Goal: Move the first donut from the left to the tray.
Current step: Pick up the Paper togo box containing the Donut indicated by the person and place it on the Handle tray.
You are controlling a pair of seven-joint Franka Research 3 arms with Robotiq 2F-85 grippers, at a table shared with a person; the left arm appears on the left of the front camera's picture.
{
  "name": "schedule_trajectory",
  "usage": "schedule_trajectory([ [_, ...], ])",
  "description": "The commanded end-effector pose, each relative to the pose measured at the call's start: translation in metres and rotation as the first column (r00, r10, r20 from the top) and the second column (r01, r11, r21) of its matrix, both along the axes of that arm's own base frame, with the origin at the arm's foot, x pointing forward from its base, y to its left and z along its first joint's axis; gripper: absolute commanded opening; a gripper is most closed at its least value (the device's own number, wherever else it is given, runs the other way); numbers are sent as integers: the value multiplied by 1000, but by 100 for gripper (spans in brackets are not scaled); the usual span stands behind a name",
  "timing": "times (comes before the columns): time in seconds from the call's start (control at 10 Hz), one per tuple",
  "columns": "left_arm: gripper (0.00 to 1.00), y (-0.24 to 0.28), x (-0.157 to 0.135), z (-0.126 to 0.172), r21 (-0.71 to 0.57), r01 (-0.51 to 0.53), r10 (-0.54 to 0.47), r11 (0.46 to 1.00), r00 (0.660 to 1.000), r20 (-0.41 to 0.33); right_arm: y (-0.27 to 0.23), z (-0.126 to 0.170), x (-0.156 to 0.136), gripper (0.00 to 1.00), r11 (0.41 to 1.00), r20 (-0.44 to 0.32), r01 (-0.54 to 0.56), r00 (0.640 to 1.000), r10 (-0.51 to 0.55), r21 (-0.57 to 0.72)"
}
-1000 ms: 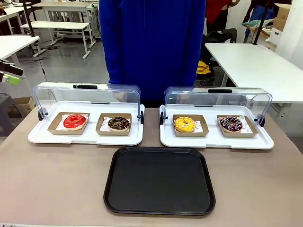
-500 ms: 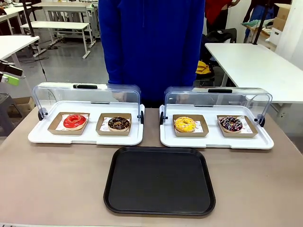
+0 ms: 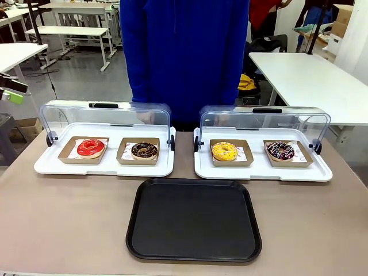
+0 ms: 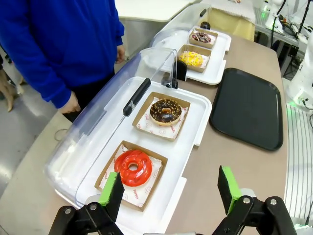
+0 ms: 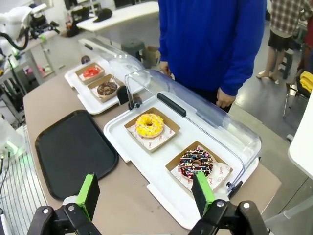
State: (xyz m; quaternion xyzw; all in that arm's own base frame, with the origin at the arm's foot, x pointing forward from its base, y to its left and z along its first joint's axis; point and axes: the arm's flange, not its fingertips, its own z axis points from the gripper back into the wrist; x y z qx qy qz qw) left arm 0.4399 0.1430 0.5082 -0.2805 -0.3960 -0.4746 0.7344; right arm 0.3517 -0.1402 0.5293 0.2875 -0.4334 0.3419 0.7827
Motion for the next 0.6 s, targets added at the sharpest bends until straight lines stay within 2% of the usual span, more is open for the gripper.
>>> schedule_trajectory([
  [0.0,100,0,0,0,-11,9,-9,1000,1000,7,-2,2,4,100,1000,37,-13,999,13,9],
  [0.5,100,0,0,0,-11,9,-9,1000,1000,7,-2,2,4,100,1000,37,-13,999,13,9],
])
